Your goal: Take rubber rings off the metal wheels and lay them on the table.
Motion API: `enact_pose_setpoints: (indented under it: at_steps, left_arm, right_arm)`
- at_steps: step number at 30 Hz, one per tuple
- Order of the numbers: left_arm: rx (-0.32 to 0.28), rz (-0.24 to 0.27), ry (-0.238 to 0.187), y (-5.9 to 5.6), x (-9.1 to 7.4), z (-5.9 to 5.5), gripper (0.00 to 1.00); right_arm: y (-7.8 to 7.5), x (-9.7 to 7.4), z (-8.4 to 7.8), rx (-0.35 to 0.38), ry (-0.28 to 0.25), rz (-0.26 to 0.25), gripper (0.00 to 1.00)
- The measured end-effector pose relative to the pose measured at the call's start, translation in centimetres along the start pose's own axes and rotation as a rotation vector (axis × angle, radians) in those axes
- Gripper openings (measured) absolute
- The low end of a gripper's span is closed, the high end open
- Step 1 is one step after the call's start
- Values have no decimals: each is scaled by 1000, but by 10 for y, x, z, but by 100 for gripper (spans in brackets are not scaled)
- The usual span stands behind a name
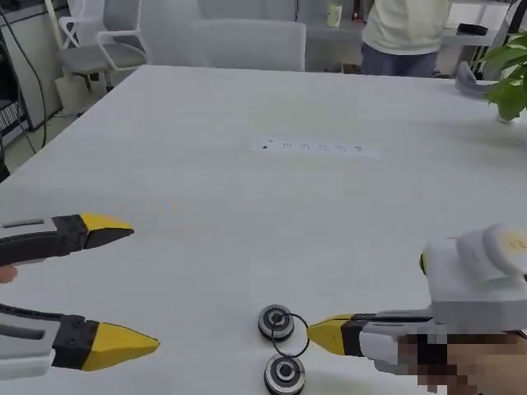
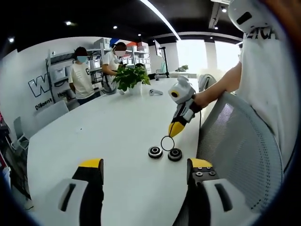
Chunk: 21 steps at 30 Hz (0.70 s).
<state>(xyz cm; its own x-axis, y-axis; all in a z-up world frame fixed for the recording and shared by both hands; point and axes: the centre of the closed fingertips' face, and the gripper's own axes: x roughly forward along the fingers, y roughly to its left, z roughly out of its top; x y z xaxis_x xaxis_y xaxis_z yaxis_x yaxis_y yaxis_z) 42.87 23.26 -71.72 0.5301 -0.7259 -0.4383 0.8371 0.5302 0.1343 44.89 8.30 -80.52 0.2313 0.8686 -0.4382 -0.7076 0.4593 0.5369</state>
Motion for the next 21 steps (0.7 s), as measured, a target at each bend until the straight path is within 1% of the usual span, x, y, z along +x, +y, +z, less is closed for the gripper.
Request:
enact_pose_setpoints:
  at_steps: [2, 6, 10, 17, 21]
  left_arm:
    - [-11, 13, -3, 1, -3, -3, 70]
    - [-46, 53, 0, 4, -11, -13, 72]
    - [-75, 82, 1, 4, -14, -20, 73]
    - [-124, 108, 4, -1, -12, -31, 74]
    - [-138, 104, 7, -6, -8, -35, 75]
  right_arm:
    - [0, 0, 1, 7, -4, 2, 0]
    - [-1, -1, 0, 12, -6, 0, 0]
    - [-2, -1, 1, 14, -10, -1, 0]
    - [-3, -4, 4, 21, -26, -4, 0]
    - [-3, -6, 7, 27, -41, -7, 0]
